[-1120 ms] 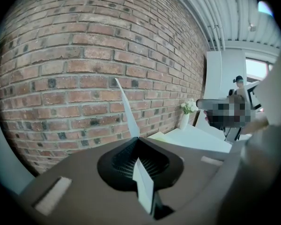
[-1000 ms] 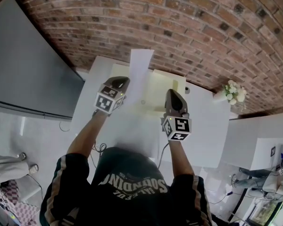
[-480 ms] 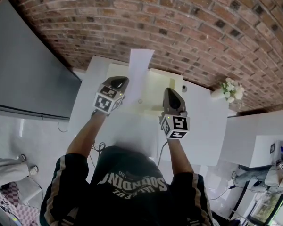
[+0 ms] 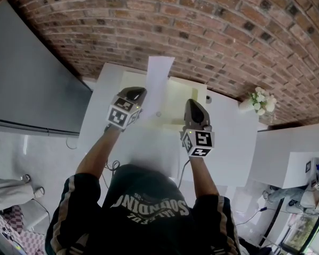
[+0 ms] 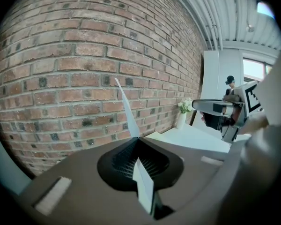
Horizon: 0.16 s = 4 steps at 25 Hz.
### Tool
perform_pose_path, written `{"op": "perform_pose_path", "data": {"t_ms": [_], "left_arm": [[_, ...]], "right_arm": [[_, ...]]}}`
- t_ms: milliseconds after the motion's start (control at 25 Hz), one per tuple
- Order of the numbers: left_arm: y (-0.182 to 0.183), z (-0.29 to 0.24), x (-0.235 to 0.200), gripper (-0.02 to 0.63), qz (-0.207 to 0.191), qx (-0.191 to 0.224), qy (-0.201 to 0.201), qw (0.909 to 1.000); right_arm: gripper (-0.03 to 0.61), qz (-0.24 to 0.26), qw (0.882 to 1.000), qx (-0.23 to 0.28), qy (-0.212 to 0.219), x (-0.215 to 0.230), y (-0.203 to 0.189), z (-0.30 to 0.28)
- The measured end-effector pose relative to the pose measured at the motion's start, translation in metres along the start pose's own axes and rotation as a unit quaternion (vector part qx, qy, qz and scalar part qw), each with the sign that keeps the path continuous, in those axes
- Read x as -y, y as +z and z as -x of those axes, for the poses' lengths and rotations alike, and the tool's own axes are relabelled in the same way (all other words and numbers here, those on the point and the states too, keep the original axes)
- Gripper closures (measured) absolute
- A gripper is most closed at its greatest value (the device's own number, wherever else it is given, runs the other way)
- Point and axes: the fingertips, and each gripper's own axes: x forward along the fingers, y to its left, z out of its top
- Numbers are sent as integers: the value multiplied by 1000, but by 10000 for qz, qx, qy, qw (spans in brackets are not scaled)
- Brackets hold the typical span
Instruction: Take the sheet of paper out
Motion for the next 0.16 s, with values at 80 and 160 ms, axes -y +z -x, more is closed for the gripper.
{"op": "perform_pose_path", "data": {"t_ms": [80, 160], "left_arm": [[-1, 0, 0, 603, 8, -12, -8, 10000], [-3, -1, 0, 603, 15, -25, -13, 10000]], "right_arm": [[580, -3, 10000, -4, -2, 0, -1, 0], [580, -10, 10000, 0, 2, -1, -1, 0]]}}
